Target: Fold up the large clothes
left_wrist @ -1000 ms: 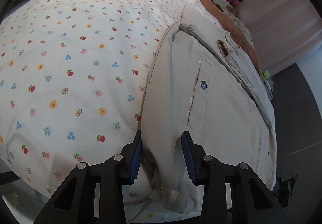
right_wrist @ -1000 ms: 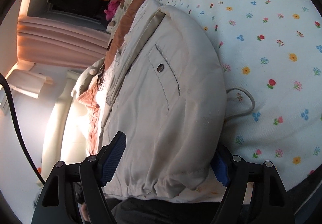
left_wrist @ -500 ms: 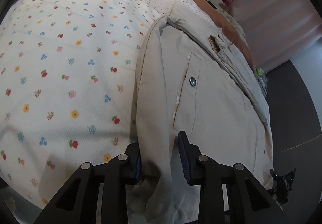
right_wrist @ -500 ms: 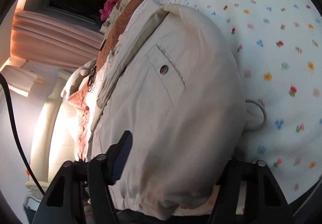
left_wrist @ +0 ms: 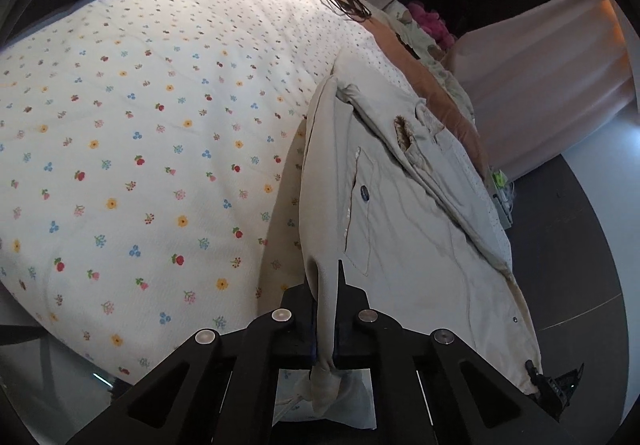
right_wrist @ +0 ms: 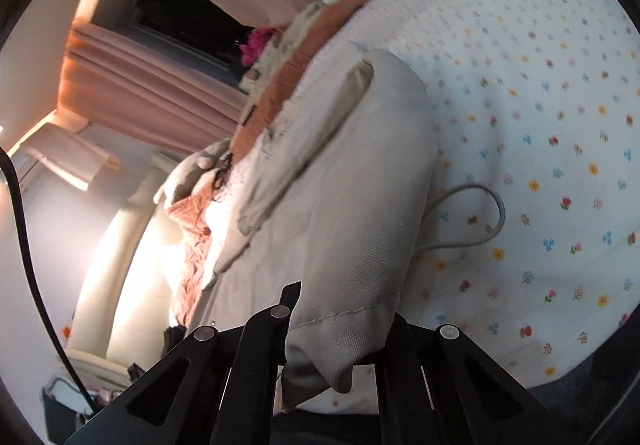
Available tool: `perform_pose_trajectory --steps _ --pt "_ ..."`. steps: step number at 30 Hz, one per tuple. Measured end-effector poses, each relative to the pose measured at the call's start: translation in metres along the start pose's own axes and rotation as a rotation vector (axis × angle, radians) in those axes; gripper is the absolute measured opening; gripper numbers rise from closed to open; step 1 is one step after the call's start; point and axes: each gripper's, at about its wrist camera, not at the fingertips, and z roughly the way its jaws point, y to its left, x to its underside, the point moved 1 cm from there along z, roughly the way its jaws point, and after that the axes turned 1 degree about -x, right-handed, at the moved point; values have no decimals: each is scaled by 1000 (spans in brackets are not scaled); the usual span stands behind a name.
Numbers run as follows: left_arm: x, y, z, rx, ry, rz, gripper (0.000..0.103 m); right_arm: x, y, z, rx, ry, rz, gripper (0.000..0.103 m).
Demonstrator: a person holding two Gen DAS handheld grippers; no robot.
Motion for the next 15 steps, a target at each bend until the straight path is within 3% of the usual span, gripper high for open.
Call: perform_pose_trajectory --steps 15 --pt "14 -10 -113 141 -127 -12 4 19 73 -76 -127 -63 -103 7"
